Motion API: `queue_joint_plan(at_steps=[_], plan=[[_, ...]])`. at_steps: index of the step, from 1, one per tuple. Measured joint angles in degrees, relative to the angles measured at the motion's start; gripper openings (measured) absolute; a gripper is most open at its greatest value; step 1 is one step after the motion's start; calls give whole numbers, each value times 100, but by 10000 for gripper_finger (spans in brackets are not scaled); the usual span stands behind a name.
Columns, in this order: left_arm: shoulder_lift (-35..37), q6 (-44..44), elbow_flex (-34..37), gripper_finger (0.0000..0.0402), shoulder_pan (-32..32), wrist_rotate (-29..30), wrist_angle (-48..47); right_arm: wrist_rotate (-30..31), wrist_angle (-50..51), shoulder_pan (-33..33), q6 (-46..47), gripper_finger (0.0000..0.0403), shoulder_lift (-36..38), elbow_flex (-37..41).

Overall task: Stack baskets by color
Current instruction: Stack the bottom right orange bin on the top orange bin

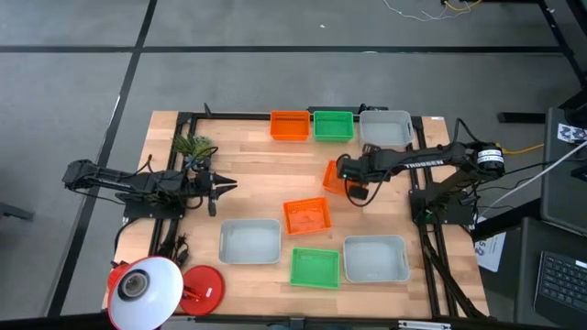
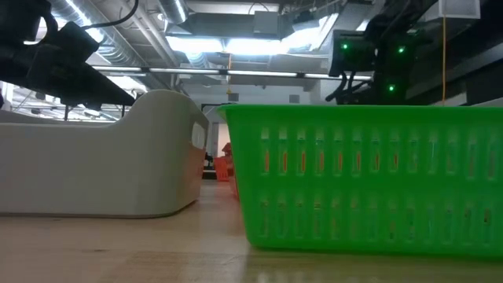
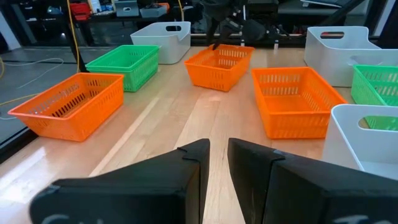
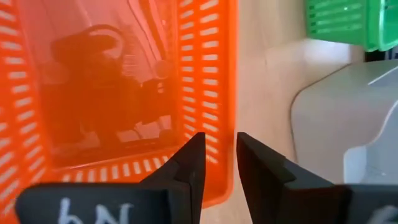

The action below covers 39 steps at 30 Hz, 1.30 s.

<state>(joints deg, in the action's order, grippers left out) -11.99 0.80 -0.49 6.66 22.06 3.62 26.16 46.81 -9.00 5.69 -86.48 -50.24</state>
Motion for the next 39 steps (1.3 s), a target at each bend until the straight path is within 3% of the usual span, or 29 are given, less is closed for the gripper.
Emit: queue_joint_plan(at_steps=[10,19,25,39], plan=[[0,0,-1,51,0,0,-2,-688,155,200,200,91,0,-231],[0,0,-2,51,2,0,-2,-1399,170,526,843,91,-2,-940],[-1,0,-2,51,0,0,-2,-1871,46,771,1073,91,-2,-886],[0,-402,-2,51,1,0,-2,-1831,-466,1146,1659,91,-2,-369]])
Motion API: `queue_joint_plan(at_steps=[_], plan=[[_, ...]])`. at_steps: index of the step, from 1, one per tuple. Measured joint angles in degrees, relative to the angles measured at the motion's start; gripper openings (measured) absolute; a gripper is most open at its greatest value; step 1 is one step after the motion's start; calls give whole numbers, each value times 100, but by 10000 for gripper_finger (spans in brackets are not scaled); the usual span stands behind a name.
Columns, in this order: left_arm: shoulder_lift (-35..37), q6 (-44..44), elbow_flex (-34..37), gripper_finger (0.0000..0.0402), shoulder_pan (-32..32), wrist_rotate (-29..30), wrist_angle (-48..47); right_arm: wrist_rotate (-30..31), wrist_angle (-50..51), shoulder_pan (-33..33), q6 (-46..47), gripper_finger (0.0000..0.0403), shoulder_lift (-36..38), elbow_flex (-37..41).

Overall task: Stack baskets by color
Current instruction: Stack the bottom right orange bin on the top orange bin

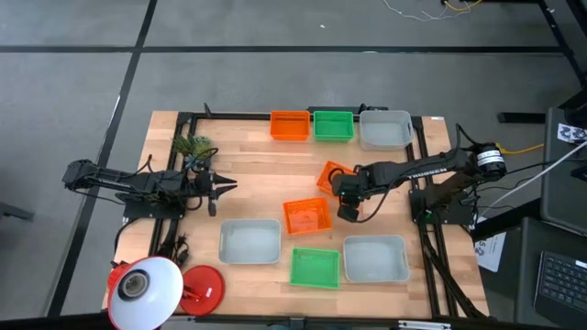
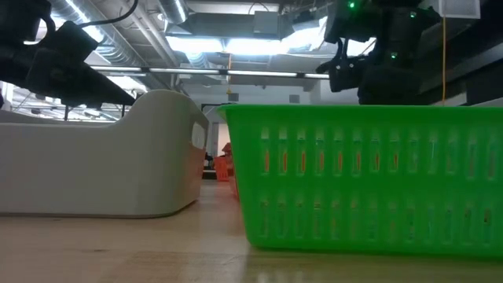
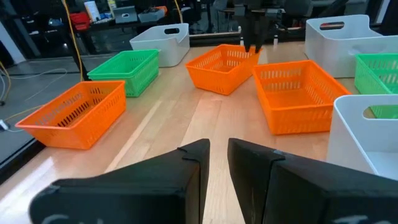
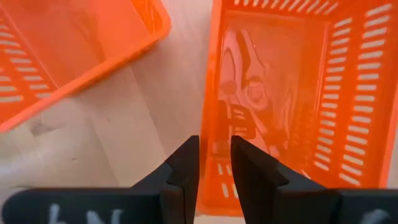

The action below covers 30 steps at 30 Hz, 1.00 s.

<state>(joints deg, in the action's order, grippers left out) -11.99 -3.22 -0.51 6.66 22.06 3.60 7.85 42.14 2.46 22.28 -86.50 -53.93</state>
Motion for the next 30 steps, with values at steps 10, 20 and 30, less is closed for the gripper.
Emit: queue_joint_plan(at_steps=[10,20,30], plan=[[0,278,0,51,-1,-56,-6,1,-575,140,-6,91,0,2],[1,879,-535,51,-3,352,-7,3,-591,138,0,91,0,1],[-39,456,-1080,51,4,664,538,7,-605,138,7,91,0,2]])
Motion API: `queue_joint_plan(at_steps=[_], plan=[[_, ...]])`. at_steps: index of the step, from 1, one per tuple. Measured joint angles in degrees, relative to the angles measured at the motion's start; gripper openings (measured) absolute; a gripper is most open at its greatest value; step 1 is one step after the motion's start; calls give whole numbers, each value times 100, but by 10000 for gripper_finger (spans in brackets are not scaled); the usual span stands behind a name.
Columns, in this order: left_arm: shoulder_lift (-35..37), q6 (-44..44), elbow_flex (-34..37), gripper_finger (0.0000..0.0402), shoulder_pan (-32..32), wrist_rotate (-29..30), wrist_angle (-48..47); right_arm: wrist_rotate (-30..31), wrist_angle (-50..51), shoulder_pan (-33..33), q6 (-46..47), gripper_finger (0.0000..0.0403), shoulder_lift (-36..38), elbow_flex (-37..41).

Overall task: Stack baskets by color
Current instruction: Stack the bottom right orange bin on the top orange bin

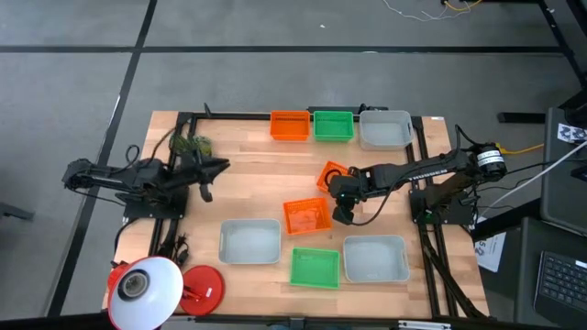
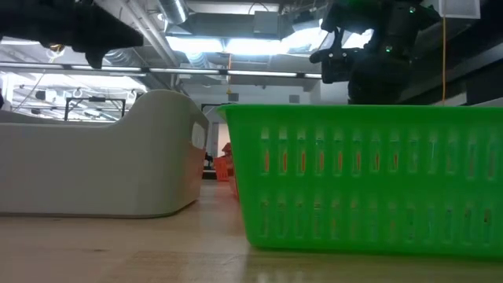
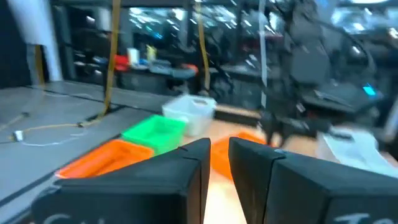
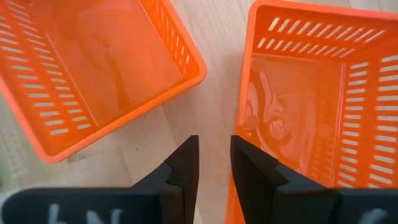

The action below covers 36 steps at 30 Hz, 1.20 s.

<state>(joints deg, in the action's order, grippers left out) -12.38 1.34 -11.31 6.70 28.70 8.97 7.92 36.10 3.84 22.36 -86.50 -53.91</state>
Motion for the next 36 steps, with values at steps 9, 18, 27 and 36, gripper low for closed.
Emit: queue_joint_plan(at_steps=[9,18,27,36], plan=[[-44,160,2,51,0,-270,-1697,429,-58,0,129,91,0,192],[-44,448,9,51,0,-270,-1930,503,-322,-2,472,91,0,663],[-44,450,9,51,0,-268,-1928,744,-887,-2,409,69,-4,1005],[-44,450,9,51,0,-264,-1930,636,-1075,15,-774,5,-7,518]])
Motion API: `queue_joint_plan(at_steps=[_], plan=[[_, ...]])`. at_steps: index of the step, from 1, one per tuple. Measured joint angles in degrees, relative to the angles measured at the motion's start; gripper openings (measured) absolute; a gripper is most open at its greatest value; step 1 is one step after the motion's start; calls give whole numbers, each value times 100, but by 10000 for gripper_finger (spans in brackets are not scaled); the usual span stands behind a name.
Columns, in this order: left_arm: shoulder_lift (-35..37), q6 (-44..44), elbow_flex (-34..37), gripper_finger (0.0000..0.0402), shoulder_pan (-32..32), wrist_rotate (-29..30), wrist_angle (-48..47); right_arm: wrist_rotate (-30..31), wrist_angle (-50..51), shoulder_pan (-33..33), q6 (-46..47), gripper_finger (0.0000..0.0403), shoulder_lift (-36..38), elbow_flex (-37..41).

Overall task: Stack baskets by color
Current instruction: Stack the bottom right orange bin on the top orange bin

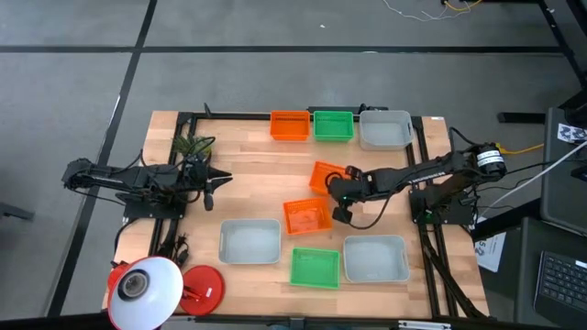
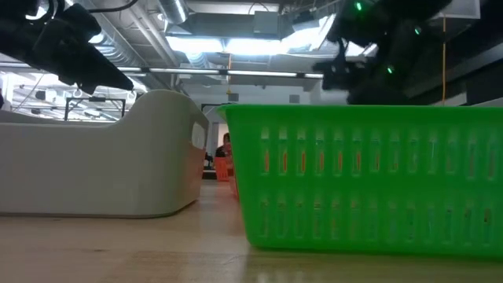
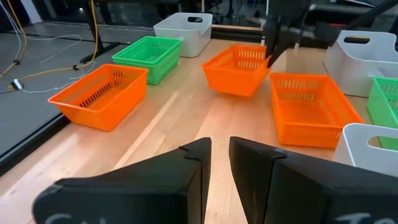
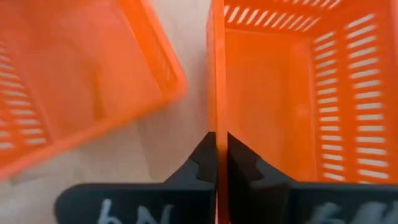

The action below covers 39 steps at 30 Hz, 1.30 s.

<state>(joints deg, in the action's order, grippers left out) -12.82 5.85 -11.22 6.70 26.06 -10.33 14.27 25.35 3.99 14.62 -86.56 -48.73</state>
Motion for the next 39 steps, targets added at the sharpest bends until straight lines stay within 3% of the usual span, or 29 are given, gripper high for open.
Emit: queue_joint_plan(at_steps=[7,12,14,17,23,26,29,33,39], plan=[[0,-22,0,51,0,2,0,909,527,-156,-1821,2,0,-1261],[0,-36,0,51,-1,4,0,1105,-65,-658,-3691,2,0,-1834],[0,-39,0,51,-2,8,0,799,-578,-1016,-4156,2,0,-1955],[0,-40,0,51,-4,33,0,-133,-1534,-1670,-4655,1,-2,-1978],[0,-44,0,51,-4,187,0,-1659,-3152,-2969,-4744,1,-446,-2134],[0,-42,0,51,-4,207,0,-2210,-2658,-3336,-4473,1,-1059,-2859],[1,-44,0,51,-4,205,1,-2420,-1306,-3484,-4359,0,-1851,-3892],[0,-44,0,51,-4,205,-1,-2392,320,-3524,-4355,0,-2787,-4979],[2,-44,0,51,-4,203,-116,-1994,970,-3519,-4372,0,-3445,-5401]])
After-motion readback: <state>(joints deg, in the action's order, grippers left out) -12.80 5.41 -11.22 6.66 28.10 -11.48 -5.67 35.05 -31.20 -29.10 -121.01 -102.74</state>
